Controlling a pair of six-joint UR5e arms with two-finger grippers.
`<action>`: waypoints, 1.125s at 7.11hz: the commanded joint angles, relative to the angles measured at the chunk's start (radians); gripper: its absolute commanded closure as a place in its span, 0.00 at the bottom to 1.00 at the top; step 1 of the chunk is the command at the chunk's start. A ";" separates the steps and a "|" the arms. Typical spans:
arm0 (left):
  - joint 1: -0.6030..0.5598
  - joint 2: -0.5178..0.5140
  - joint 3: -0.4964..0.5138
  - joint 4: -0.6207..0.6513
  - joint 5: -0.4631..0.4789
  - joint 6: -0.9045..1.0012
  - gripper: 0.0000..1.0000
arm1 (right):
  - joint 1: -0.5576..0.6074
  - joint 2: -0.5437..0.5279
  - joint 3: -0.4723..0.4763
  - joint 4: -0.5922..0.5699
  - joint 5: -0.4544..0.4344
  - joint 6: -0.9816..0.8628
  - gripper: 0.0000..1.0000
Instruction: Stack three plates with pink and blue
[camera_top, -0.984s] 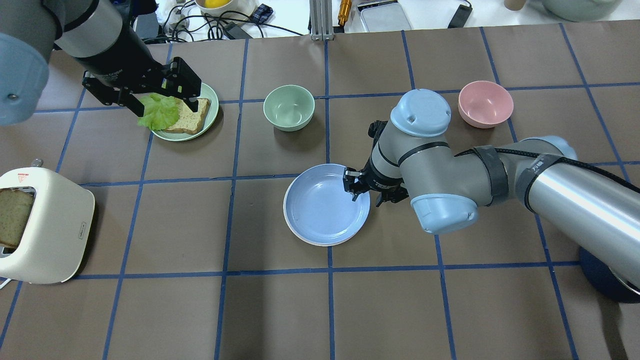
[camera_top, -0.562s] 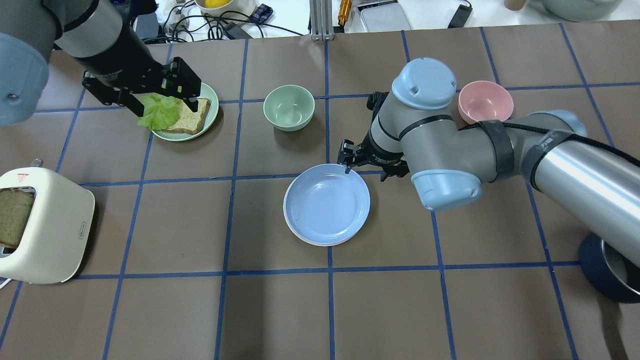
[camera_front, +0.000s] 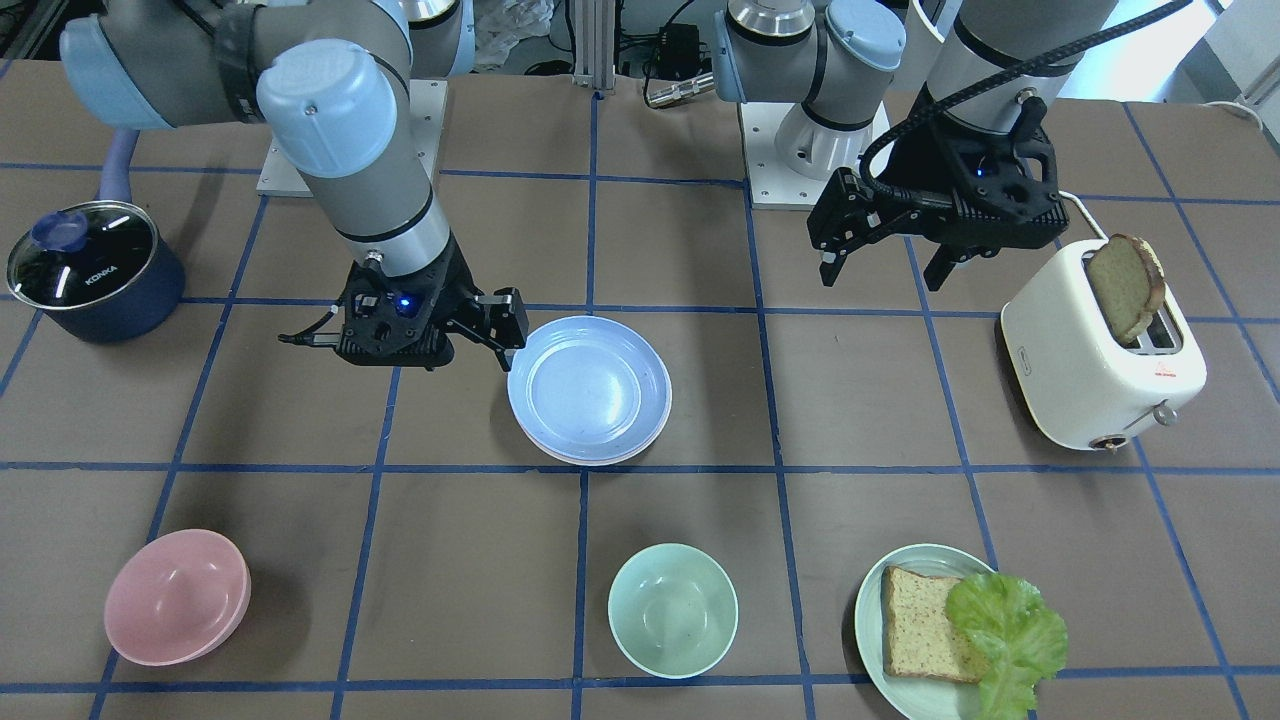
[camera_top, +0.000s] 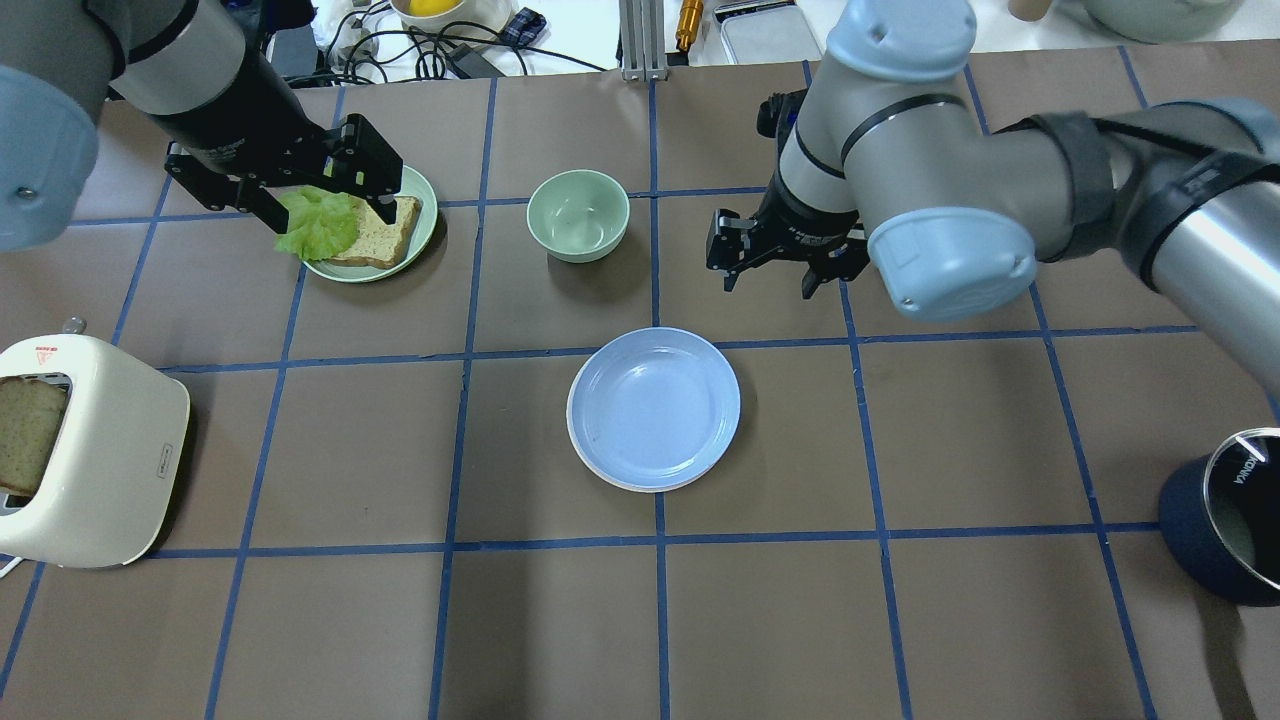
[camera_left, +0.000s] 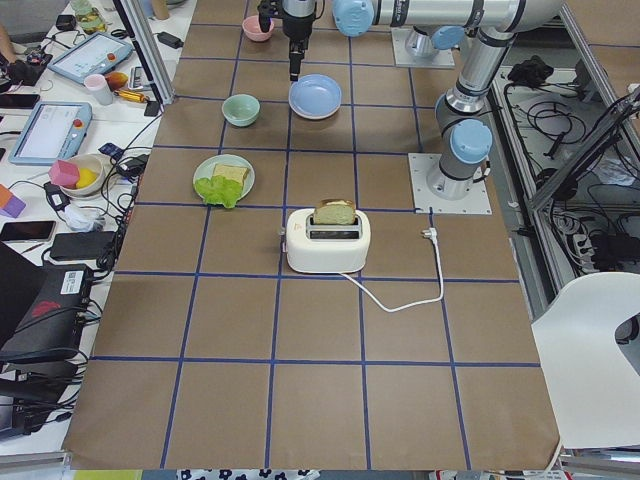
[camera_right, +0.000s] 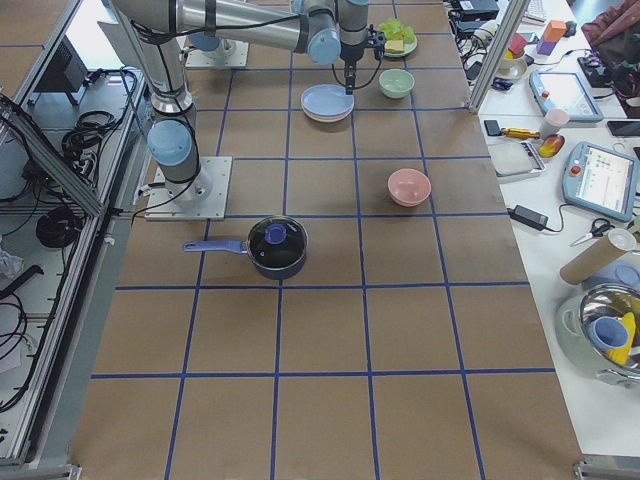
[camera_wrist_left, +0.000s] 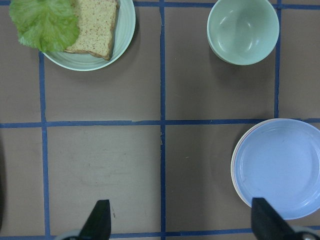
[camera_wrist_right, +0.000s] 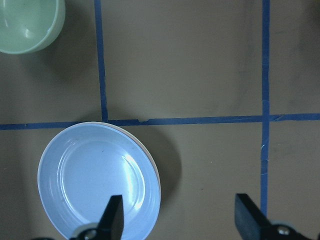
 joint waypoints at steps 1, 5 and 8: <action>-0.001 0.000 0.000 0.000 0.000 0.000 0.00 | -0.054 -0.028 -0.023 0.038 -0.072 -0.144 0.21; -0.001 0.008 -0.002 -0.003 0.003 0.000 0.00 | -0.103 -0.125 -0.023 0.177 -0.141 -0.197 0.22; 0.000 0.011 -0.002 -0.008 0.004 0.000 0.00 | -0.102 -0.185 -0.023 0.298 -0.132 -0.200 0.19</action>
